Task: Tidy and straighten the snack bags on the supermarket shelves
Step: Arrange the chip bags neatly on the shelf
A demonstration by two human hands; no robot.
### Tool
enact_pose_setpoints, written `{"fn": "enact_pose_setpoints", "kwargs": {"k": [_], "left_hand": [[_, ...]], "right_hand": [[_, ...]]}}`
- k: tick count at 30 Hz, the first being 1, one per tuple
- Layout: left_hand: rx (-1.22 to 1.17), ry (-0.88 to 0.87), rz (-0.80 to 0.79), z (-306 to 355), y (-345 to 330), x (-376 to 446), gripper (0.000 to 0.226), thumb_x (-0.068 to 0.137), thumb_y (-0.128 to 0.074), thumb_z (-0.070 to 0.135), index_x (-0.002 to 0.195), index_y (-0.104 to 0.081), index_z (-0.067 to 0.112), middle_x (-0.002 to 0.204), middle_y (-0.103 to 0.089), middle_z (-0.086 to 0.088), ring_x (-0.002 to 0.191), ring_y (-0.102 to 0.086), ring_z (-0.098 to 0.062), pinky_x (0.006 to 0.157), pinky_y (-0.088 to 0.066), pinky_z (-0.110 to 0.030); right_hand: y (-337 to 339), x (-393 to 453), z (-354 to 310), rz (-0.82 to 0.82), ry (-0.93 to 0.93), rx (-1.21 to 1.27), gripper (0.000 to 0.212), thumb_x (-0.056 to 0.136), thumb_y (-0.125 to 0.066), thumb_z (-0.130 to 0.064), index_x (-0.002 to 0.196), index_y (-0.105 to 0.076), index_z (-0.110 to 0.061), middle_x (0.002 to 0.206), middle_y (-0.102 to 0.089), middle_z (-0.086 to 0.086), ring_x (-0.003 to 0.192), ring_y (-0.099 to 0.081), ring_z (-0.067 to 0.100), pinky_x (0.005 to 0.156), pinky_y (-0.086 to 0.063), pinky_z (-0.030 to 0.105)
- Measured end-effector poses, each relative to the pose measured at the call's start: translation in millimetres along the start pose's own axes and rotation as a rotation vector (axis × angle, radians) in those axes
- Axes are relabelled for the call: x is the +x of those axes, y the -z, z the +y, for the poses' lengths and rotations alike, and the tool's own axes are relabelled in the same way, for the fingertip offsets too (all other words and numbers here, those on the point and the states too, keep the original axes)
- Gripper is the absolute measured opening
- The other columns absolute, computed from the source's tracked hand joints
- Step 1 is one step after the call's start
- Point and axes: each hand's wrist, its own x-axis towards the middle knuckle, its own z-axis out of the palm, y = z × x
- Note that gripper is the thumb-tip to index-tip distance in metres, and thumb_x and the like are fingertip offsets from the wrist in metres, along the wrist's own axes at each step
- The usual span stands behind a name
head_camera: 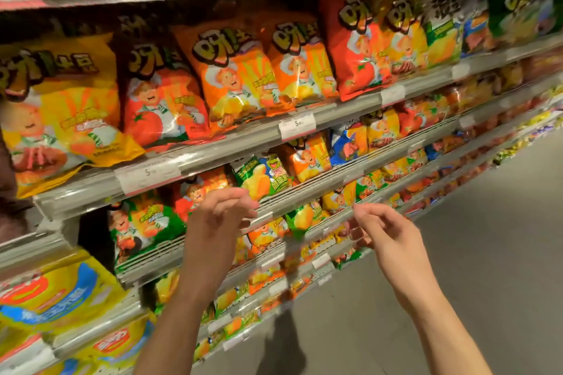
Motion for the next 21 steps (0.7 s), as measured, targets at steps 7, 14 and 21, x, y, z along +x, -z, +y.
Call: {"fn": "enact_pose_setpoints", "kwargs": {"k": [7, 14, 21], "left_hand": [[-0.021, -0.020, -0.059, -2.0, -86.1, 63.6, 0.024, 0.072, -0.068, 0.050, 0.086, -0.075, 0.032, 0.087, -0.078, -0.004, 0.084, -0.074, -0.019, 0.079, -0.057, -0.033], [-0.094, -0.092, 0.006, 8.5, -171.5, 139.7, 0.041, 0.072, -0.067, 0.051, 0.098, -0.069, 0.020, 0.086, -0.078, -0.003, 0.079, -0.072, -0.022, 0.080, -0.058, -0.044], [-0.058, -0.155, -0.029, 23.4, -229.3, 183.2, 0.046, 0.069, -0.066, 0.054, 0.099, -0.068, 0.020, 0.084, -0.077, -0.001, 0.079, -0.074, -0.012, 0.072, -0.058, -0.024]], "right_hand": [[55.9, 80.2, -0.5, 0.094, 0.002, 0.019, 0.010, 0.096, -0.068, -0.021, 0.099, -0.075, -0.015, 0.087, -0.077, 0.010, 0.078, -0.069, 0.014, 0.084, -0.054, 0.034], [94.0, 172.5, -25.1, 0.078, 0.021, -0.020, 0.011, 0.097, -0.067, -0.023, 0.101, -0.074, -0.015, 0.086, -0.077, 0.009, 0.075, -0.069, 0.015, 0.079, -0.053, 0.029], [119.8, 248.8, -47.2, 0.055, 0.070, -0.013, 0.012, 0.097, -0.067, -0.026, 0.100, -0.073, -0.016, 0.087, -0.075, 0.014, 0.072, -0.065, 0.013, 0.068, -0.047, 0.017]]}}
